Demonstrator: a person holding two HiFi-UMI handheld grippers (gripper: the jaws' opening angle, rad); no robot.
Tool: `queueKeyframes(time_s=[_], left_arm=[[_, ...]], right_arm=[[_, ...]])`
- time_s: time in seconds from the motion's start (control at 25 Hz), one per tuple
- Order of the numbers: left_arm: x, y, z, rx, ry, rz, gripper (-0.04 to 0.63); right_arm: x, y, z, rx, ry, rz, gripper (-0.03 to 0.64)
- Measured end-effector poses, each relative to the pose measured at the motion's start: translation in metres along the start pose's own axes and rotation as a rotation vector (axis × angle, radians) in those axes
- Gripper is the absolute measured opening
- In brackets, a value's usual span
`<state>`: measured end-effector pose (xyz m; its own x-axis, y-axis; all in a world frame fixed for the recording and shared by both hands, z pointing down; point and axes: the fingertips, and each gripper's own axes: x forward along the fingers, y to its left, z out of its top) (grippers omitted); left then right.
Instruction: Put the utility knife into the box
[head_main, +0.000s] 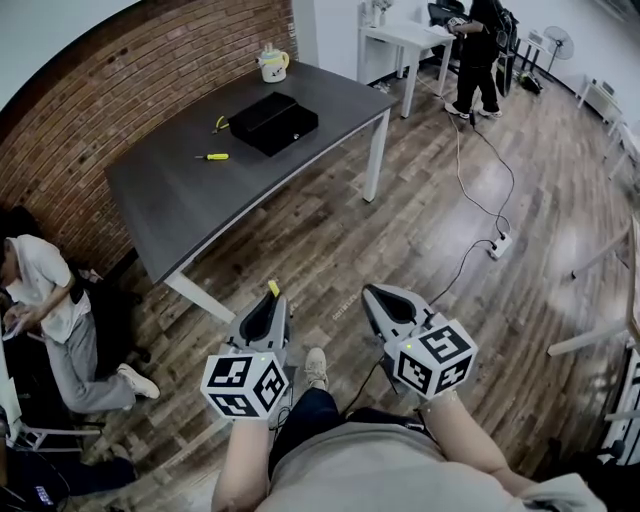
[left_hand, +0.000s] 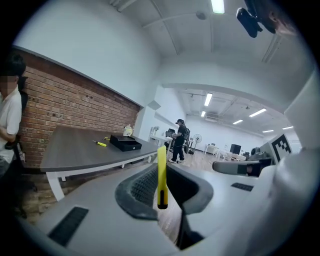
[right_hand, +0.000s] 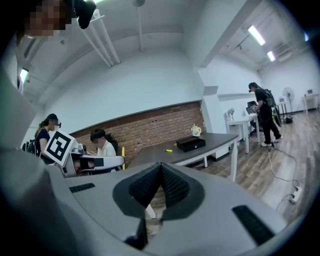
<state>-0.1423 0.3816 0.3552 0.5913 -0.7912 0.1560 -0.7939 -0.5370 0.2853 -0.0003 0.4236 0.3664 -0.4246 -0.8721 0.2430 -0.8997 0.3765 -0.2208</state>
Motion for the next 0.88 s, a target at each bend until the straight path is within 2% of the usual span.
queueKeyframes(time_s=[0.24,0.52,0.88], left_arm=[[0.063,0.039,0.033,-0.006,0.000,-0.041,0.066],[0.119,0.077,0.064,0.026,0.010,-0.117,0.066],[0.147,0.121,0.061,-0.031,0.045,-0.114,0.066]], right_arm=[[0.066,-0.025,0.032,0.008,-0.017,-0.040,0.008],[0.133,-0.042,0.058,0.028,-0.036,-0.095,0.006],[0.176,-0.058,0.063,0.060,-0.011,-0.125,0.008]])
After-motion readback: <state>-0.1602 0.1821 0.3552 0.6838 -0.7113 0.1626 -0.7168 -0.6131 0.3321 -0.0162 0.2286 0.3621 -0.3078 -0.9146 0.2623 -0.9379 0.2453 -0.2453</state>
